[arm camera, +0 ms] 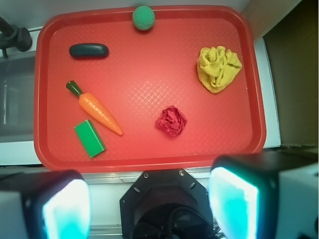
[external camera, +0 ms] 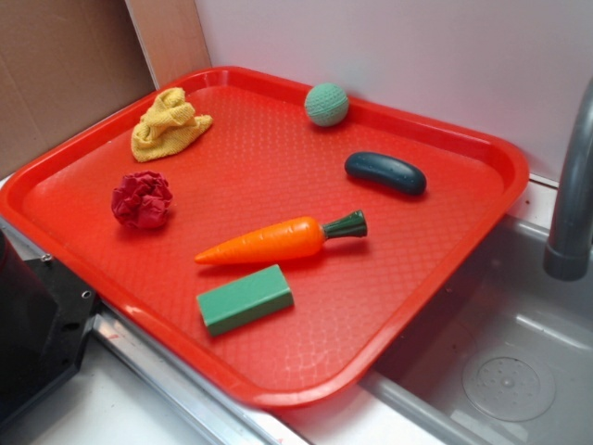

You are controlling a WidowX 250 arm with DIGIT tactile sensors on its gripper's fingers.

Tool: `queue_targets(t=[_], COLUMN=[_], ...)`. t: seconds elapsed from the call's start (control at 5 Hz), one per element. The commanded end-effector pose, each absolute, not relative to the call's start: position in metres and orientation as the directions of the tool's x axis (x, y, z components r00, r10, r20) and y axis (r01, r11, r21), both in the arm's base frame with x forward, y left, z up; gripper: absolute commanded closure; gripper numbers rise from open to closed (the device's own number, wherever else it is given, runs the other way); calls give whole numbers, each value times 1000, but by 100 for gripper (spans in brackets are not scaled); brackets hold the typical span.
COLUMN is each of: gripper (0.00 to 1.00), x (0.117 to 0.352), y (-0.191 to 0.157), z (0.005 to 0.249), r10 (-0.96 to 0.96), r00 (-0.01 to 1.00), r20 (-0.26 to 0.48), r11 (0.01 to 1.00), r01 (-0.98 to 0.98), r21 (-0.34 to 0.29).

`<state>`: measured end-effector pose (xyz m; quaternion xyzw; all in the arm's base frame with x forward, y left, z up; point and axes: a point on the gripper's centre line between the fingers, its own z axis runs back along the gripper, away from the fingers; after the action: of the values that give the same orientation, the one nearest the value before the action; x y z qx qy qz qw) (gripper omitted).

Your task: Grab the plastic pickle.

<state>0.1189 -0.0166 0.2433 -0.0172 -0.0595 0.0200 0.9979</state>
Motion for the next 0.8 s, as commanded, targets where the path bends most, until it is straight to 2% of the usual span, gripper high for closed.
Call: queue_targets(t=[0.0,0.2,0.4,0.6], gripper=[0,0,0,0], x=[119,134,161,185], y=[-17,-13,-15,-23], z=[243,240,232,223], r10=[42,-108,-302,-461], r00=[992,986,943,869], r20=[118,128,140,178], r11=[999,991,948,881], r01=[-38,118,313,472], r21=[-37,-68,-57,-19])
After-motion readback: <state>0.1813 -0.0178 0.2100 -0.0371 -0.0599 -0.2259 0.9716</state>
